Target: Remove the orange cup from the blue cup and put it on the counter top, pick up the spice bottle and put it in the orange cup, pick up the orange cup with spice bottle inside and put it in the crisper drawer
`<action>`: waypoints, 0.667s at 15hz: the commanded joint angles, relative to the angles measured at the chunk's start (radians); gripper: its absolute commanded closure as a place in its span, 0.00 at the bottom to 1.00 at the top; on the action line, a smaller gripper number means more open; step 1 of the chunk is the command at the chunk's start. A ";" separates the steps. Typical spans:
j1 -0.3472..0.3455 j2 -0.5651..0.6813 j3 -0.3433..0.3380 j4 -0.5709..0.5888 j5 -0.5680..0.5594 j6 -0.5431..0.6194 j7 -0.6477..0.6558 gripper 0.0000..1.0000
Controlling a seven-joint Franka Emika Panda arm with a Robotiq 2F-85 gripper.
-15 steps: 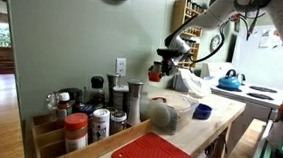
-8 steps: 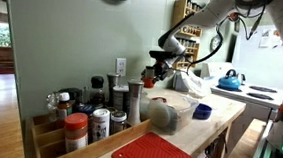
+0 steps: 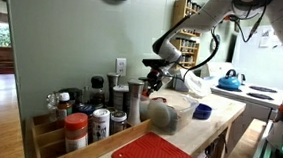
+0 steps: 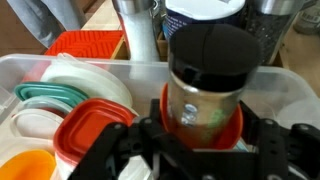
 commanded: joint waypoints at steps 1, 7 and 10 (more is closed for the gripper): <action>0.013 0.021 0.009 0.004 0.004 0.054 0.041 0.53; 0.022 0.062 0.007 0.023 -0.018 0.093 0.074 0.53; 0.021 0.067 0.008 0.032 -0.024 0.080 0.091 0.53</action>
